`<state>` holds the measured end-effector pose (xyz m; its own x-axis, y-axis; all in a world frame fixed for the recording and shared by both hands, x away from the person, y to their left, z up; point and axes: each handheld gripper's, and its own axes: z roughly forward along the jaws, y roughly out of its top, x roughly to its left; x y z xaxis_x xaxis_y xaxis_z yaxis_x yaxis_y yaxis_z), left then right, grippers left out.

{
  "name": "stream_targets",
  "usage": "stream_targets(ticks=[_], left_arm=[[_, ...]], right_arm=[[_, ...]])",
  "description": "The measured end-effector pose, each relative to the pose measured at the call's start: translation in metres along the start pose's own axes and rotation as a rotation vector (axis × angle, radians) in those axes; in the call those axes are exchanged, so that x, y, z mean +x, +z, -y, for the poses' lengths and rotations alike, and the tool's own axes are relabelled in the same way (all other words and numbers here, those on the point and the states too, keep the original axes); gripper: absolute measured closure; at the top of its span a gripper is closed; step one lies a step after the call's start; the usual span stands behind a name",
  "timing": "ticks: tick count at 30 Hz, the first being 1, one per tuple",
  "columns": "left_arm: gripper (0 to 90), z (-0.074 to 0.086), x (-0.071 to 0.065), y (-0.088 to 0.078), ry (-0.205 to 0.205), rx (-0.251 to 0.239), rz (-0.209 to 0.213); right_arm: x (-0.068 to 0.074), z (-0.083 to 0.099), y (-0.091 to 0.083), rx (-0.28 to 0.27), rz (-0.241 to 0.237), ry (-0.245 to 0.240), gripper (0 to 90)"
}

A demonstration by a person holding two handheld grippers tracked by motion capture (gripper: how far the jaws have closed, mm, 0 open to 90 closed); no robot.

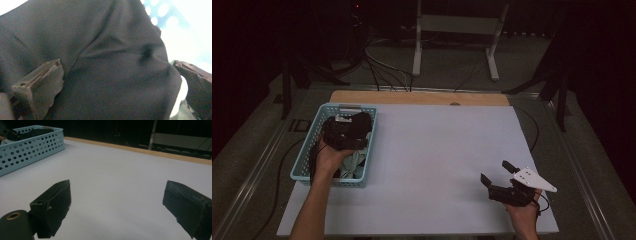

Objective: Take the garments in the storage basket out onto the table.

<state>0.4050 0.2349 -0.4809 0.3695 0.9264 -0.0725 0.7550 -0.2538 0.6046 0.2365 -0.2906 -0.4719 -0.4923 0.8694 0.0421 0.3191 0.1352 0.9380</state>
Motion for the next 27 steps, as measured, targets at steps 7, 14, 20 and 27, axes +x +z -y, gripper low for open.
stream_targets(ticks=[7, 14, 20, 27], left_arm=[[28.5, -0.002, 0.001, -0.004, -0.033, 0.037, -0.040], [49.5, -0.002, 0.005, -0.014, -0.054, 0.005, -0.039], [65.1, -0.002, 0.013, -0.033, -0.090, -0.085, -0.005], [69.7, -0.004, 0.017, -0.053, -0.125, -0.184, 0.041]], right_arm=[[0.000, 0.000, 0.000, 0.000, 0.001, 0.001, 7.9], [0.000, 0.000, 0.000, 0.002, 0.002, -0.001, 7.9], [0.000, 0.000, 0.000, 0.002, 0.006, 0.001, 7.9], [0.000, 0.000, 0.000, 0.004, 0.005, -0.002, 7.9]])
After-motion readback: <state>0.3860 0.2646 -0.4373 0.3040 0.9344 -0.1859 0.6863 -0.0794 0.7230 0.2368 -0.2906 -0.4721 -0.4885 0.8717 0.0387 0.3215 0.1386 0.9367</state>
